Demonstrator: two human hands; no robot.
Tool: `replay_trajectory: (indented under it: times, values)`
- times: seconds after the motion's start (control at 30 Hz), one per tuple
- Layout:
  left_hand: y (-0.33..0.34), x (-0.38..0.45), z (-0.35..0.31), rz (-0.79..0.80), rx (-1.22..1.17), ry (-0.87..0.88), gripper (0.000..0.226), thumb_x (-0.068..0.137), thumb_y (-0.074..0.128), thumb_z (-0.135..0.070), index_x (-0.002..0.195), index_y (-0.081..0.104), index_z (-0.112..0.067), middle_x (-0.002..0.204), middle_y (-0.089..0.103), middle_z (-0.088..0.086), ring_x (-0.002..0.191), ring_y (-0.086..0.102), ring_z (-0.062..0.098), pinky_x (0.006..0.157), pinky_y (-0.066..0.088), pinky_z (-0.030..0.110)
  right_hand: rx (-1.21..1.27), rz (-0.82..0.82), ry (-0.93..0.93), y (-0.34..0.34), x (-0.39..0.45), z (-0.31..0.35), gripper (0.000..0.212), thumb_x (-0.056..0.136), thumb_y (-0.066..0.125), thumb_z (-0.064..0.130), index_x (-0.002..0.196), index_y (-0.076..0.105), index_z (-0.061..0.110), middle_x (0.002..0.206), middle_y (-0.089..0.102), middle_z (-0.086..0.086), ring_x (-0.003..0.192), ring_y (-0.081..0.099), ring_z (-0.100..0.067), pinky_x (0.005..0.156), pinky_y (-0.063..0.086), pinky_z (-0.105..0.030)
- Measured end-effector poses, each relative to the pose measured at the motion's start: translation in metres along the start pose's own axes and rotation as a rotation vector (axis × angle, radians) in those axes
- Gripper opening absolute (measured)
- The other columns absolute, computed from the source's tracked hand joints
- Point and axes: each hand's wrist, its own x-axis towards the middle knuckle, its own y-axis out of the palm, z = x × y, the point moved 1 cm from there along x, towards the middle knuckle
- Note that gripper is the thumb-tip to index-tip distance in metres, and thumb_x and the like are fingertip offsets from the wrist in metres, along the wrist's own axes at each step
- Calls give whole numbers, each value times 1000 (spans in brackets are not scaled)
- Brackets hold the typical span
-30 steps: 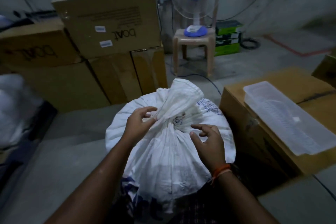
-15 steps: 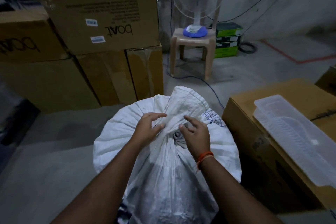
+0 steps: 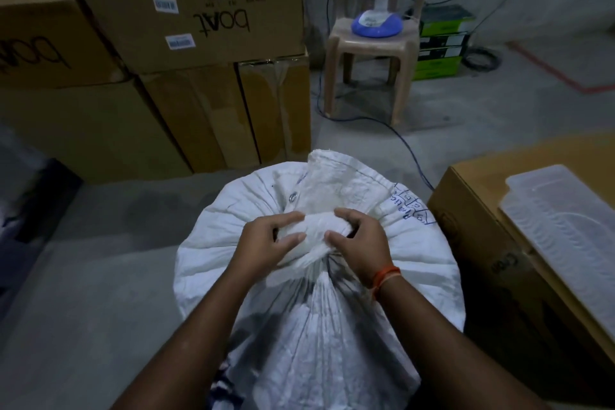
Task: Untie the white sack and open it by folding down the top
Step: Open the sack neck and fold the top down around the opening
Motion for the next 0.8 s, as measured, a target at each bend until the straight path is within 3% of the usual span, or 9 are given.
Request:
replay_trajectory:
  times: [0.17,0.27,0.37,0.43,0.5,0.6,0.7,0.8]
  values:
    - [-21,-74,14,-84,-66,16,31,87,91,-28,115,83,-40,116,81,-22,112,73,-8,99,55,11,-9,156,-31,-9,-53,12,39,78,85,5,116,76,6,112,76,-2,101,71,-10,83,50,-4]
    - [-34,-122,27,-124,-31,10,33,84,93,-27,102,80,-50,102,79,-38,106,73,-12,92,51,4,-16,233,-31,-1,-98,5,34,77,87,9,110,80,9,101,79,0,89,73,-10,74,50,-6]
    - [-41,-163,40,-181,6,26,30,80,96,-36,99,80,-54,105,79,-35,102,75,-7,87,51,5,7,230,-4,16,-144,-8,33,75,90,15,107,82,12,98,80,2,87,76,-11,75,54,-12]
    - [-40,-181,48,-212,-3,43,25,77,92,-44,97,81,-53,105,80,-30,97,75,-5,83,50,6,41,193,30,27,-164,-16,31,75,91,13,105,82,12,95,79,5,79,74,-3,73,54,-11]
    - [-34,-187,54,-238,-3,51,30,80,94,-29,100,82,-49,101,81,-19,93,75,-2,78,49,6,66,155,43,32,-174,-20,29,76,90,10,103,81,15,93,76,12,73,69,7,71,51,-6]
    - [-24,-183,52,-260,12,95,33,84,93,-13,105,85,-38,95,79,-12,89,71,-3,74,48,6,45,69,-13,31,-177,-17,31,75,91,15,102,80,24,99,76,13,82,71,-3,73,52,-12]
    - [-15,-174,45,-261,28,129,31,85,91,-10,110,87,-27,101,78,-8,89,69,-4,74,48,5,-24,13,-57,24,-175,-14,32,75,90,18,104,80,23,101,77,10,69,64,6,67,47,-8]
    - [-6,-169,40,-247,22,153,33,87,90,-10,114,86,-28,104,76,-13,93,68,-6,77,49,5,-58,-17,-83,19,-173,-17,30,75,90,18,103,81,23,100,79,10,71,64,14,66,46,-5]
